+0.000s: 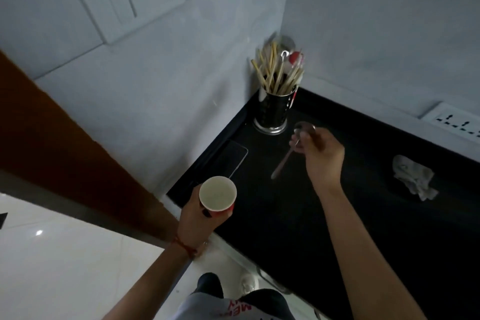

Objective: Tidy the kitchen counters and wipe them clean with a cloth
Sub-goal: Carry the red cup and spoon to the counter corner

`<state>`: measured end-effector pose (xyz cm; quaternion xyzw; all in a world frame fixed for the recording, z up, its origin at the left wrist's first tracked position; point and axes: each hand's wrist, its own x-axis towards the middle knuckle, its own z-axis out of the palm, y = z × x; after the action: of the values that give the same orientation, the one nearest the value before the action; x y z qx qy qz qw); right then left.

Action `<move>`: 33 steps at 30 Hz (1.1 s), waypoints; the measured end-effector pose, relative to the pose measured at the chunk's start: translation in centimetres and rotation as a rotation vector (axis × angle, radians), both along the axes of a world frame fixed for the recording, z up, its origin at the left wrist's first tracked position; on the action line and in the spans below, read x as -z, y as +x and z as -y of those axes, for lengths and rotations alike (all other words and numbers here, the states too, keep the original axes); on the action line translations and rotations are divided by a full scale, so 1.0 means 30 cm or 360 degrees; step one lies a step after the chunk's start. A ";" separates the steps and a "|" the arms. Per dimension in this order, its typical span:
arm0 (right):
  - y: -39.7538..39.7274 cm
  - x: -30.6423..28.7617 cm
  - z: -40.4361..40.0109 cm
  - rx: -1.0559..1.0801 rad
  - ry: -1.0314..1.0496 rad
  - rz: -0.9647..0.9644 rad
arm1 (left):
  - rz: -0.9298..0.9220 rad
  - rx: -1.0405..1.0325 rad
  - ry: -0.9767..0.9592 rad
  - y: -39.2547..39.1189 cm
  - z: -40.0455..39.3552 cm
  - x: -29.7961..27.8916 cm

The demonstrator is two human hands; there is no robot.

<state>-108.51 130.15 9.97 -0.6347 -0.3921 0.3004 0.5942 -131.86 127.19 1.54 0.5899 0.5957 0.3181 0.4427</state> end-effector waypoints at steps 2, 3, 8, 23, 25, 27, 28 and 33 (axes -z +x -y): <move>0.033 -0.046 -0.092 0.0031 0.0113 0.0102 | -0.0005 -0.0025 0.0030 0.022 -0.021 0.000; 0.048 -0.067 -0.137 0.0058 0.0162 0.0135 | -0.0004 -0.0038 0.0039 0.031 -0.031 0.000; 0.095 -0.149 -0.338 0.0225 0.0308 0.0159 | 0.0034 -0.0011 -0.0055 0.056 -0.093 0.014; 0.092 0.007 -0.610 0.0124 -0.0047 0.0467 | 0.0112 0.0078 -0.0088 0.083 -0.259 0.045; 0.095 0.041 -0.600 0.0102 -0.0151 0.0504 | 0.0118 0.0075 -0.0112 0.087 -0.266 0.050; 0.102 0.059 -0.586 0.0087 -0.0214 0.0567 | 0.0107 0.0077 -0.0114 0.093 -0.273 0.055; 0.106 0.063 -0.579 0.0074 -0.0231 0.0590 | 0.0098 0.0086 -0.0115 0.098 -0.277 0.058; 0.146 0.079 -0.493 0.0086 -0.0048 0.0631 | 0.0086 0.0151 -0.0122 0.142 -0.299 0.072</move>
<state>-104.14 144.93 7.59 -0.7006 -0.4797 0.1595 0.5036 -127.61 136.17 -0.61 0.5913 0.5665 0.2895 0.4955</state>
